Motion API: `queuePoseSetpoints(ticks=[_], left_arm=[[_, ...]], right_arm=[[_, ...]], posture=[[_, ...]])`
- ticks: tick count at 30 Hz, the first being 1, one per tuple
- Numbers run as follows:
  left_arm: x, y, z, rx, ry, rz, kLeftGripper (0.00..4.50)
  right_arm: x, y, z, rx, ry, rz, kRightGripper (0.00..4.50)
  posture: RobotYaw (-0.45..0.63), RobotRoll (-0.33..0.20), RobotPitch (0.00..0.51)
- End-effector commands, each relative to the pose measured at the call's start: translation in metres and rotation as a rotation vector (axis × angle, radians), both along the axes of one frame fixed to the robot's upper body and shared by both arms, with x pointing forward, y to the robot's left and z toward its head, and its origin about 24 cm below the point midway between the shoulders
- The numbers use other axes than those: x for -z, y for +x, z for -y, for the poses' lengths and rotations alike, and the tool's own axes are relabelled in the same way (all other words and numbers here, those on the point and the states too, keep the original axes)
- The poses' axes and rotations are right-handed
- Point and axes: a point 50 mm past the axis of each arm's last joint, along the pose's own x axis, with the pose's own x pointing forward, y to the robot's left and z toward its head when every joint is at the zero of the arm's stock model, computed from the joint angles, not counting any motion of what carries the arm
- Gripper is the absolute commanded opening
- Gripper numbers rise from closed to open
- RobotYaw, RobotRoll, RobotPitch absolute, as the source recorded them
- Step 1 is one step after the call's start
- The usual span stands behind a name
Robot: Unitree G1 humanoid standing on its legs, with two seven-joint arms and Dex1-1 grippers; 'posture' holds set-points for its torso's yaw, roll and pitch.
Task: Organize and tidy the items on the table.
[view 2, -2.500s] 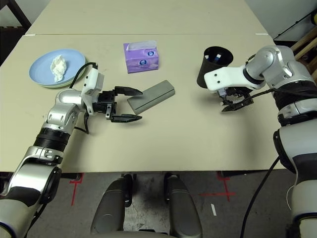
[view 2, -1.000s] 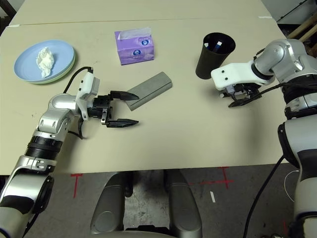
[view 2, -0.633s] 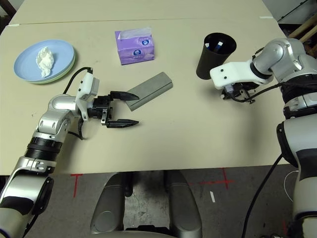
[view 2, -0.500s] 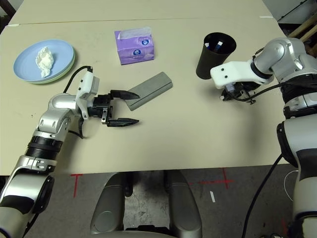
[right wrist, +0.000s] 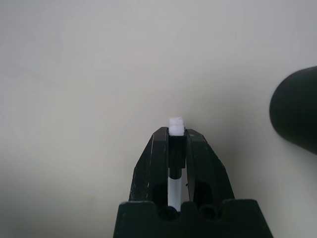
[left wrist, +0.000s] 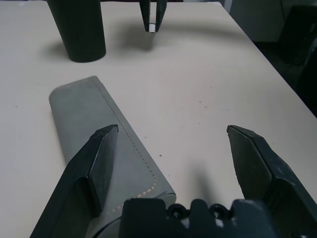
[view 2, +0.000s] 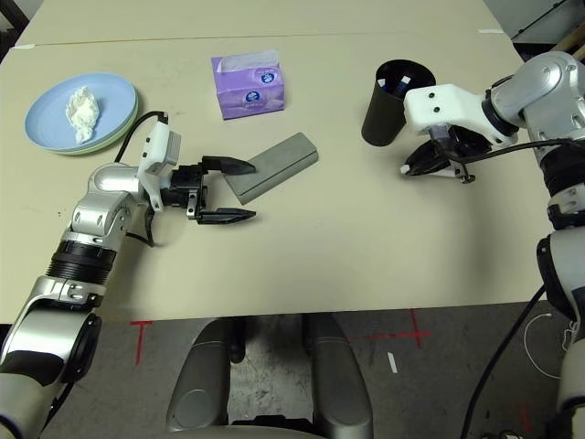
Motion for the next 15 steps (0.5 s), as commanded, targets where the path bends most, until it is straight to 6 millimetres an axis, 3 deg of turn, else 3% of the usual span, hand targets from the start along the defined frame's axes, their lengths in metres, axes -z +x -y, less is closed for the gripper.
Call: queuePoseSetpoints(ticks=[1, 7, 15], left_arm=[[0.001, 0.000, -0.001, -0.011, 0.019, 0.031, 4.50], [0.001, -0.001, -0.007, -0.047, 0.017, 0.059, 4.50], [-0.003, -0.003, -0.008, -0.101, -0.069, 0.066, 4.50]], right_arm=[[-0.006, -0.004, -0.005, 0.008, 0.149, -0.024, 0.33], [-0.012, -0.016, -0.019, 0.023, 0.475, -0.108, 0.33], [-0.010, -0.031, -0.026, 0.115, 0.918, -0.095, 0.33]], posture=[[0.06, 0.000, 0.244], [0.07, 0.000, 0.223], [0.07, 0.000, 0.210]])
